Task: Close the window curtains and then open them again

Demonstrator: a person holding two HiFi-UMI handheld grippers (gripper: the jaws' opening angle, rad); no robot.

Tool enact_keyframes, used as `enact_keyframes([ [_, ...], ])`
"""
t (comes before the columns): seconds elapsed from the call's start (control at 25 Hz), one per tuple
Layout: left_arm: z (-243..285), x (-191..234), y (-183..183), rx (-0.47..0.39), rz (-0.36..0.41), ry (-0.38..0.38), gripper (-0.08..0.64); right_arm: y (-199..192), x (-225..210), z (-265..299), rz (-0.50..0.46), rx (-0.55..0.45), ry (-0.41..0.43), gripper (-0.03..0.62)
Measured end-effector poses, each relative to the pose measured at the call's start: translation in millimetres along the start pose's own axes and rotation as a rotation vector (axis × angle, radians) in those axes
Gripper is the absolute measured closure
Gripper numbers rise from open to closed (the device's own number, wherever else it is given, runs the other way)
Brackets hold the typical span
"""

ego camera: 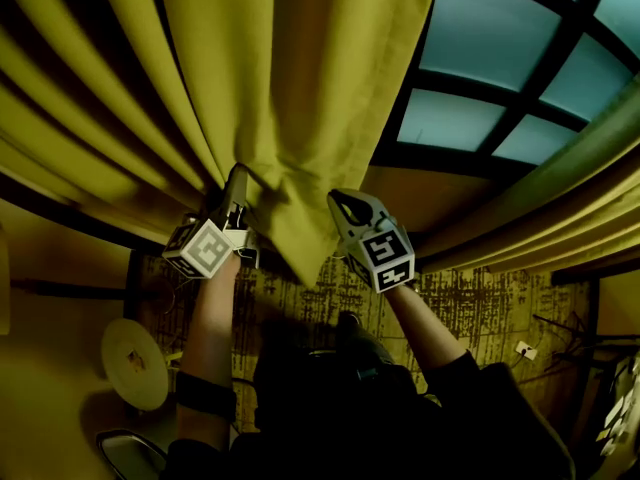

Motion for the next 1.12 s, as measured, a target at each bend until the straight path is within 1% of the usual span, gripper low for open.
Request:
enact_keyframes([
  [0.12, 2, 5, 4, 0.008, 0.019, -0.031, 0.548, 0, 6, 8, 0.015, 0.001, -0.035, 0.563],
  [0.24, 4, 15, 6, 0.025, 0.031, -0.075, 0.549, -1, 15, 20, 0.007, -0.002, -0.083, 0.563],
  [0.44, 5, 39, 23, 0.057, 0.028, -0.149, 0.548, 5, 58, 46, 0.018, 0.013, -0.144, 0.563],
  [0.56, 1, 59, 43, 0.058, 0.02, -0.17, 0.548, 23, 81, 65, 0.002, -0.001, -0.157, 0.563],
  [0.72, -4, 88, 69, 0.043, 0.016, -0.169, 0.548, 29, 93, 82, -0.014, -0.011, -0.174, 0.563],
  [0.84, -10, 113, 92, 0.014, 0.022, -0.161, 0.548, 33, 100, 94, -0.014, -0.018, -0.175, 0.563],
  [1.12, -34, 169, 132, -0.047, 0.029, -0.09, 0.548, 33, 119, 124, -0.026, -0.006, -0.131, 0.563],
])
Point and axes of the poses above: the fingertips, and each gripper's own axes: z forward along the fingers, x to its left, y out of its top, the point moved 3 cm from there along -z, backward along the fingers
